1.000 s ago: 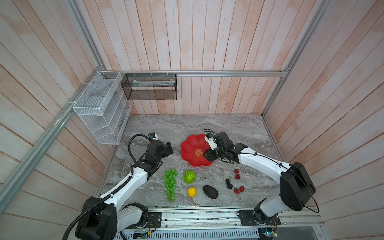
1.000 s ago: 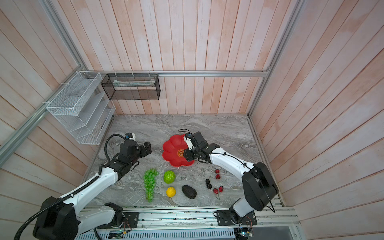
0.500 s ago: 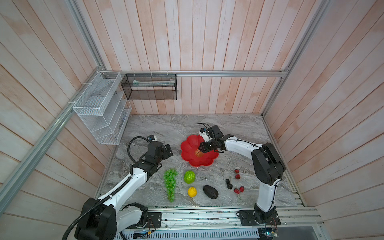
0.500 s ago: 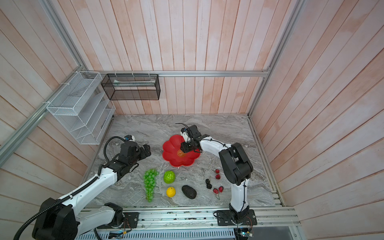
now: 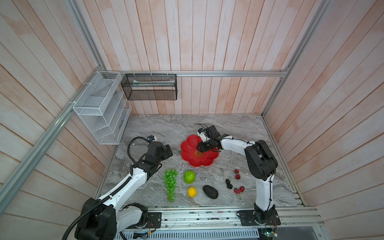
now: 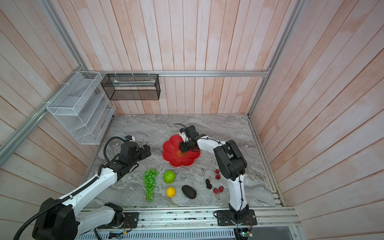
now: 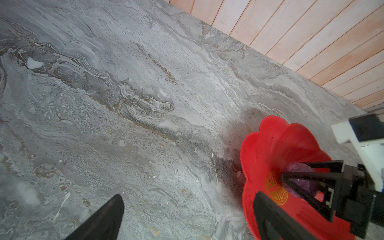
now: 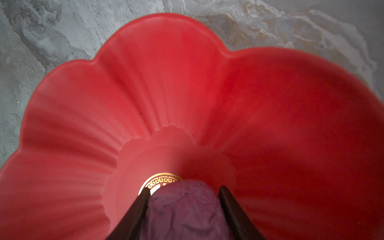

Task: Place and organize the fake fruits in the fruit bowl
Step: 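Lift the purple fruit into the red bowl and release it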

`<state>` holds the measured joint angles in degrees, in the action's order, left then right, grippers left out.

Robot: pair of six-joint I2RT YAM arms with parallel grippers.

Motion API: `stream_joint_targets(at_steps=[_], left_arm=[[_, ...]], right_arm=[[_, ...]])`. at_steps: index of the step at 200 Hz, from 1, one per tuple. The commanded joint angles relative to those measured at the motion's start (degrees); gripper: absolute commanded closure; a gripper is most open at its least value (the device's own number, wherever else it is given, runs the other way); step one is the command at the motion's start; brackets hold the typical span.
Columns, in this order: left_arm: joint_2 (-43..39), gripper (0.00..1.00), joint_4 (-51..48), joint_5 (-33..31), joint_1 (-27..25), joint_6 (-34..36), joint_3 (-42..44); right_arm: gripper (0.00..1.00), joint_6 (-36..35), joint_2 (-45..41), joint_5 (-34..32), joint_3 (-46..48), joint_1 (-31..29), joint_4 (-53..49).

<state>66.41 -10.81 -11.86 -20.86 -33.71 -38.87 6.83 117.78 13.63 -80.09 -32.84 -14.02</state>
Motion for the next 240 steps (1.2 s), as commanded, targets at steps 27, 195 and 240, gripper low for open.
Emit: stream_joint_targets(at_steps=[27, 195, 240], left_arm=[[-0.1, 0.0, -1.9, -0.1, 0.0, 0.8, -1.2], [14.3, 0.01, -25.5, 21.0, -8.5, 10.1, -18.9], [19.7, 0.01, -32.4, 20.3, -17.1, 10.8, -23.3]], right_arm=[[0.41, -0.6, 1.7, 0.3, -1.9, 0.2, -0.4], [0.27, -1.9, -19.6, -7.6, 5.5, -1.5, 0.8], [0.27, 2.4, -29.0, -9.7, 18.1, 0.5, 11.7]])
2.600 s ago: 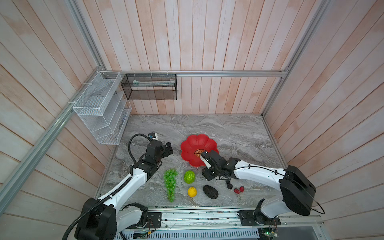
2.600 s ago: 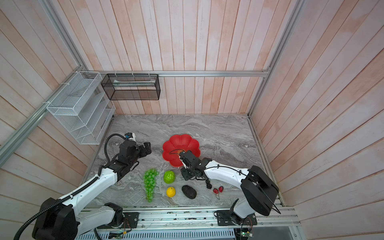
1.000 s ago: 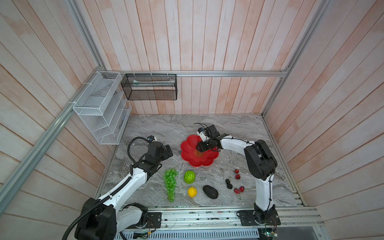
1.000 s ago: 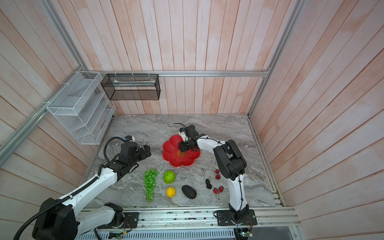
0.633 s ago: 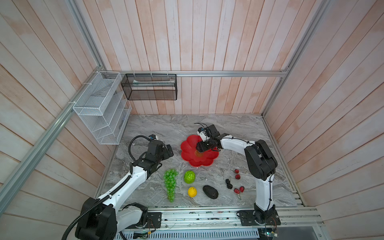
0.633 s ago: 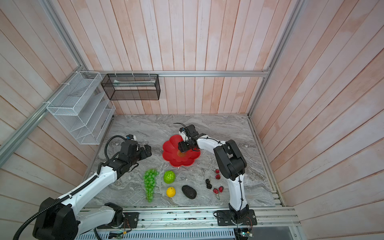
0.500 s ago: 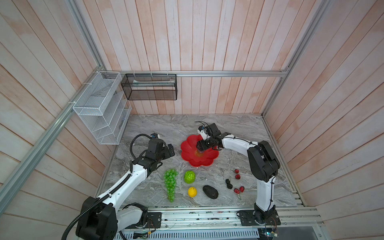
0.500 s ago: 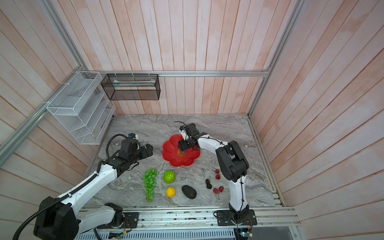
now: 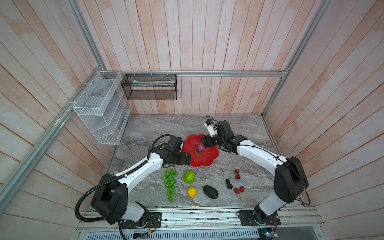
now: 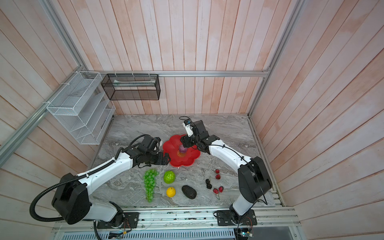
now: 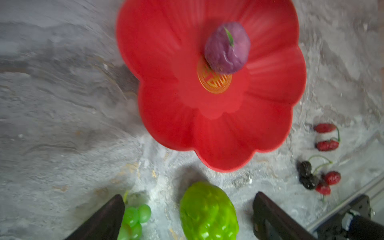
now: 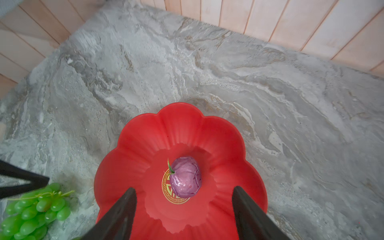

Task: Place and organize the fake fruits in the fruit bowl
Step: 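Lift the purple fruit into the red bowl and release it, then lower the left gripper and grasp the green bumpy fruit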

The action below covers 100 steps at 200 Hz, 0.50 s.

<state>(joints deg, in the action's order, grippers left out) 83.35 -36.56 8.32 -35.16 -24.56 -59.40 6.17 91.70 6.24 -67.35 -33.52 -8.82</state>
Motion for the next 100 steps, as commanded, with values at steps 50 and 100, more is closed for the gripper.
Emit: stream_joint_targets(at_steps=[50, 100], left_arm=[[10.1, 0.04, -12.4, -3.9, -8.1, 2.4, -7.1], [14.1, 0.03, -12.6, -2.8, -9.9, 2.4, -7.5]], right_arm=[[0.27, 3.6, -5.6, -3.3, 8.8, 2.2, 9.4], [0.27, 4.3, -6.3, -2.7, 11.4, 2.7, 11.4]])
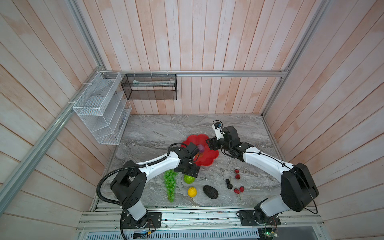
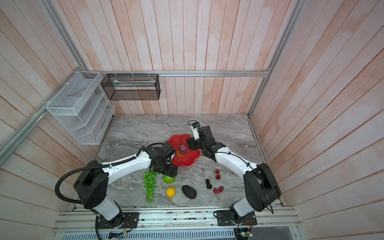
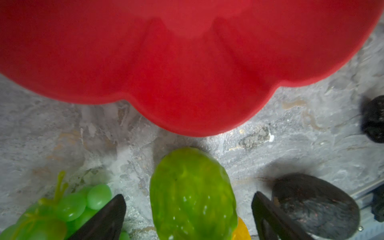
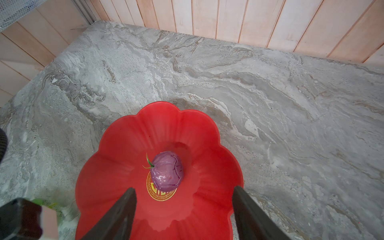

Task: Place and organize the fake fruits in the fruit bowl
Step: 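Lower the left gripper and grasp the green bumpy fruit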

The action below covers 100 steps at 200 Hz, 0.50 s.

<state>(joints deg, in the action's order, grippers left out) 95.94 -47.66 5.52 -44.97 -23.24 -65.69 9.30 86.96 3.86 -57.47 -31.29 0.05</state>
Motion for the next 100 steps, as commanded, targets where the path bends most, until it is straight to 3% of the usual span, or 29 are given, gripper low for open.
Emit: stream_joint_targets(at_steps=[1, 100], left_arm=[[1.5, 0.03, -1.5, 0.1, -0.1, 1.1, -1.3], [5.3, 0.17, 0.7, 2.2, -0.1, 2.8, -0.8]], right_arm=[[0.27, 1.1, -1.5, -0.3, 1.6, 0.4, 2.5], [0.26, 1.9, -1.9, 0.9, 2.9, 0.4, 2.6]])
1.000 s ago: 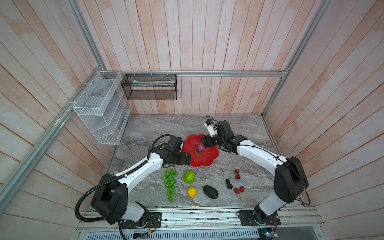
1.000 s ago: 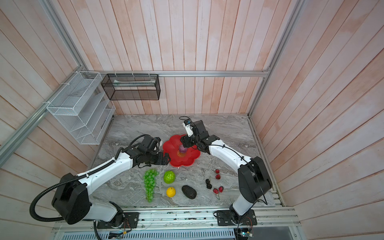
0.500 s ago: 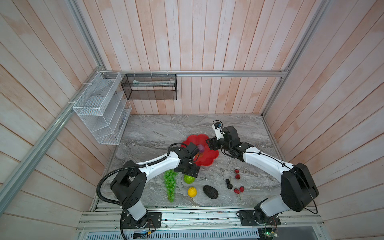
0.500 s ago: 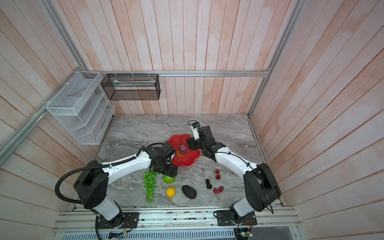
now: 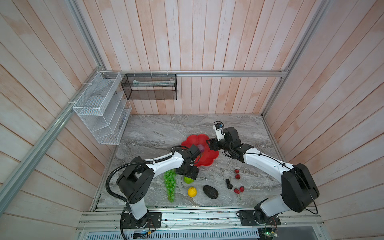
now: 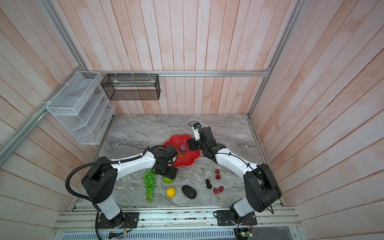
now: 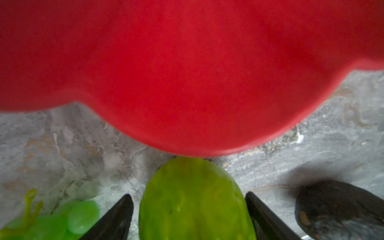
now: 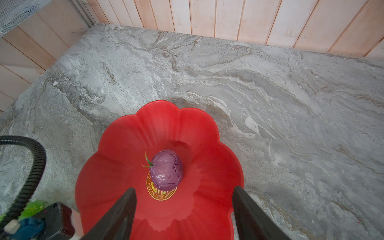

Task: Place and organize the fake fruits in the fruit bowl
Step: 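Lower the left gripper and grasp the green bumpy fruit, then carry the green bumpy fruit into the red bowl and release it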

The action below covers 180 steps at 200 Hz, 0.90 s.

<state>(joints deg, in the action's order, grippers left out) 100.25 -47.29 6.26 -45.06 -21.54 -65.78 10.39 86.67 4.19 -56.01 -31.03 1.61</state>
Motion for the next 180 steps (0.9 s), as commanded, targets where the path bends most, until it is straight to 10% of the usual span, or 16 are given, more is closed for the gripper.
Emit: stream_joint_targets(at_steps=[1, 79, 180], left_arm=[[1.0, 0.17, 0.4, 1.6, 0.0, 1.1, -0.7], [0.5, 0.42, 0.7, 4.0, 0.0, 1.2, 0.8], [-11.1, 0.43, -2.4, 5.7, 4.4, 2.5, -2.2]], right_arm=[[0.27, 0.8, -1.6, 0.5, 1.5, 0.2, 1.1], [0.26, 0.5, -3.2, -0.5, 2.2, 0.2, 0.9], [0.27, 1.8, -4.9, -1.8, 3.3, 0.2, 2.3]])
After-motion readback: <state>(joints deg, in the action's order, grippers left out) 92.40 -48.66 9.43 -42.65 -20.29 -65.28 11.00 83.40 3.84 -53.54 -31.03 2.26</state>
